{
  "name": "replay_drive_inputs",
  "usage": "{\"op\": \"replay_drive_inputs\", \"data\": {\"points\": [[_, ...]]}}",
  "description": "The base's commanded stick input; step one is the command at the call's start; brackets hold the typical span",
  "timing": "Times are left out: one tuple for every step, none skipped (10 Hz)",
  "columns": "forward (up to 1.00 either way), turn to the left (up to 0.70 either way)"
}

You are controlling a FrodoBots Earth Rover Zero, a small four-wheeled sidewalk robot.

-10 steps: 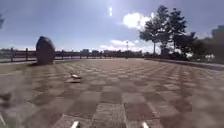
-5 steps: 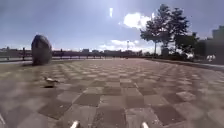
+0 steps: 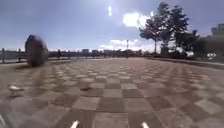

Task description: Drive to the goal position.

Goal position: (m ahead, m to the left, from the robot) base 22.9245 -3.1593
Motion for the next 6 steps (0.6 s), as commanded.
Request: {"op": "replay_drive_inputs", "data": {"points": [[1.0,0.0],[1.0,0.0],[1.0,0.0],[1.0,0.0],[1.0,0.0],[1.0,0.0]]}}
